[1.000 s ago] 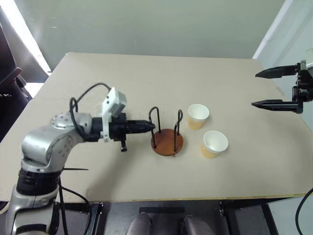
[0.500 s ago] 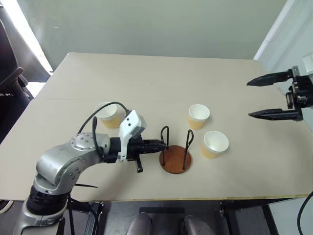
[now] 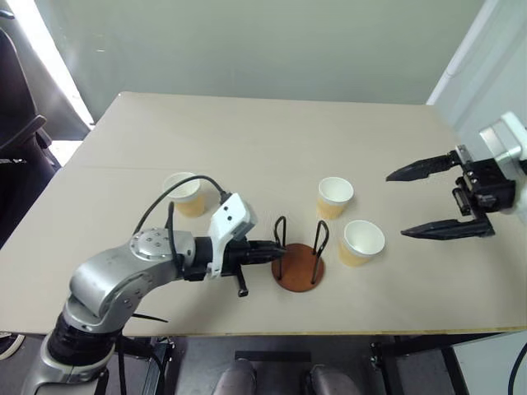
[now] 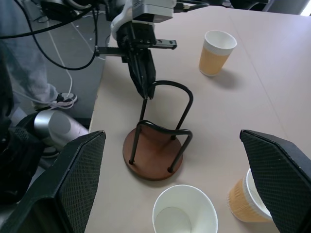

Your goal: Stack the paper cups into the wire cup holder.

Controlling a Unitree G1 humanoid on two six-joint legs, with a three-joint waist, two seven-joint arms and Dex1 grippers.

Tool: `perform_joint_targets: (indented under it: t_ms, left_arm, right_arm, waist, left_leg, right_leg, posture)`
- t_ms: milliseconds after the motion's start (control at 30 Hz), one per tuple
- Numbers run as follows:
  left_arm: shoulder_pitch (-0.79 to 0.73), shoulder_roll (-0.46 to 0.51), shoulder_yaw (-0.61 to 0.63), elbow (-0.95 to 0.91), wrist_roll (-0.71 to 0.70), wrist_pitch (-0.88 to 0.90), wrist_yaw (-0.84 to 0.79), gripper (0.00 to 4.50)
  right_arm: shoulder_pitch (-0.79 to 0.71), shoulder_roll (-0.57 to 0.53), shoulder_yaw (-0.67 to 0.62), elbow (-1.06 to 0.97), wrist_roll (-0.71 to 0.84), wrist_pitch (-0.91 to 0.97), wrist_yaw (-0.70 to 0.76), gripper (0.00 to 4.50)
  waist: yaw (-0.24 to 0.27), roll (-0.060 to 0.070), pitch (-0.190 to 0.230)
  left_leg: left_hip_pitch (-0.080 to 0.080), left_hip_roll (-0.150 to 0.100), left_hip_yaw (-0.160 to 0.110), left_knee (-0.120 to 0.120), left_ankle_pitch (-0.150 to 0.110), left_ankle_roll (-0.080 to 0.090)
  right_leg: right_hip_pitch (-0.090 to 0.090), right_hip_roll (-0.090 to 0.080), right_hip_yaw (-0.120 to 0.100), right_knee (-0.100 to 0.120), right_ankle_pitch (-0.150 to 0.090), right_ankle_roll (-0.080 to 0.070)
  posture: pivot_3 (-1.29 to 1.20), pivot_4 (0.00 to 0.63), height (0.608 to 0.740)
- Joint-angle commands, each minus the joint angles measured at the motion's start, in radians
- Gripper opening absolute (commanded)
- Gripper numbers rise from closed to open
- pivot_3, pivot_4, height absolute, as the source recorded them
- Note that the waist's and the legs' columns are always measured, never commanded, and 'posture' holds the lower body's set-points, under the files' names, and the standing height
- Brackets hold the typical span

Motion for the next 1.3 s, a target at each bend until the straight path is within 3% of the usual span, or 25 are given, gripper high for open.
perform_joint_targets:
  t_ms: [33, 367, 533, 667, 800, 900, 1167, 1267, 1300]
  left_arm:
    - [0.017, 0.018, -0.024, -0.023, -0.005, 0.041, 0.012, 0.85]
    - [0.024, 0.065, 0.004, -0.025, -0.010, 0.037, -0.011, 4.46]
    - [0.101, 0.211, 0.099, -0.031, 0.033, -0.054, -0.108, 4.46]
    - [0.305, 0.393, 0.375, 0.059, 0.118, -0.247, -0.331, 4.46]
    - [0.305, 0.451, 0.542, 0.186, 0.144, -0.364, -0.425, 4.46]
    - [0.230, 0.486, 0.554, 0.153, 0.119, -0.377, -0.437, 4.46]
    - [0.209, 0.505, 0.569, 0.095, 0.069, -0.331, -0.450, 4.46]
    - [0.242, 0.493, 0.567, 0.093, 0.080, -0.324, -0.441, 4.50]
    - [0.249, 0.485, 0.562, 0.085, 0.077, -0.320, -0.430, 4.50]
  right_arm:
    - [0.000, -0.003, -0.029, -0.044, 0.027, -0.002, 0.000, 4.50]
    - [0.060, -0.007, 0.051, -0.074, -0.074, -0.080, 0.017, 4.50]
    - [0.091, -0.020, 0.116, -0.045, -0.187, -0.182, 0.038, 4.50]
    - [0.098, -0.017, 0.181, -0.029, -0.288, -0.255, 0.032, 4.50]
    - [0.076, 0.018, 0.213, -0.026, -0.306, -0.262, 0.024, 4.50]
    - [0.066, 0.041, 0.247, -0.029, -0.340, -0.275, 0.019, 4.50]
    - [0.069, 0.065, 0.297, 0.024, -0.414, -0.354, 0.036, 4.50]
    - [0.070, 0.081, 0.316, 0.031, -0.435, -0.376, 0.037, 3.96]
    - [0.068, 0.089, 0.327, 0.036, -0.450, -0.387, 0.031, 3.59]
  waist:
    - [0.000, 0.000, 0.000]
    - [0.001, -0.001, 0.001]
    - [-0.001, -0.002, 0.001]
    - [-0.009, -0.002, 0.001]
    - [-0.006, -0.002, 0.002]
    - [0.001, -0.003, 0.001]
    - [-0.009, -0.002, 0.001]
    - [-0.012, -0.002, 0.001]
    - [-0.013, -0.002, 0.001]
  left_leg:
    - [0.000, 0.000, 0.000, 0.000, 0.000, 0.000]
    - [-0.002, 0.000, 0.000, -0.002, 0.000, 0.000]
    - [-0.001, 0.001, -0.001, -0.002, -0.001, 0.000]
    - [-0.003, 0.002, -0.004, -0.004, -0.003, 0.000]
    - [-0.003, 0.007, -0.007, -0.004, -0.005, 0.001]
    - [-0.003, 0.007, -0.008, -0.003, -0.010, 0.010]
    - [-0.007, 0.009, -0.006, -0.003, -0.007, 0.002]
    - [-0.009, 0.010, -0.006, -0.003, -0.007, 0.001]
    - [-0.009, 0.010, -0.006, -0.003, -0.007, 0.002]
  right_leg:
    - [0.000, 0.000, 0.000, 0.000, 0.000, 0.000]
    - [-0.002, 0.001, 0.000, -0.001, 0.000, 0.000]
    - [-0.002, 0.002, 0.000, -0.001, 0.000, -0.001]
    - [-0.006, 0.005, 0.004, -0.001, -0.001, -0.001]
    - [-0.007, 0.010, 0.005, 0.001, -0.002, -0.004]
    - [-0.007, 0.010, 0.004, 0.002, -0.002, -0.005]
    - [-0.011, 0.008, 0.003, 0.001, -0.002, -0.006]
    - [-0.013, 0.009, 0.003, 0.001, -0.002, -0.006]
    - [-0.013, 0.009, 0.003, 0.001, -0.002, -0.006]
  posture:
    - [0.00, 0.150, 0.740]
    - [0.00, 0.150, 0.740]
    - [0.00, 0.150, 0.740]
    - [0.00, 0.150, 0.740]
    - [0.00, 0.150, 0.740]
    - [0.00, 0.150, 0.740]
    - [0.00, 0.150, 0.740]
    - [0.00, 0.150, 0.740]
    - [0.00, 0.150, 0.740]
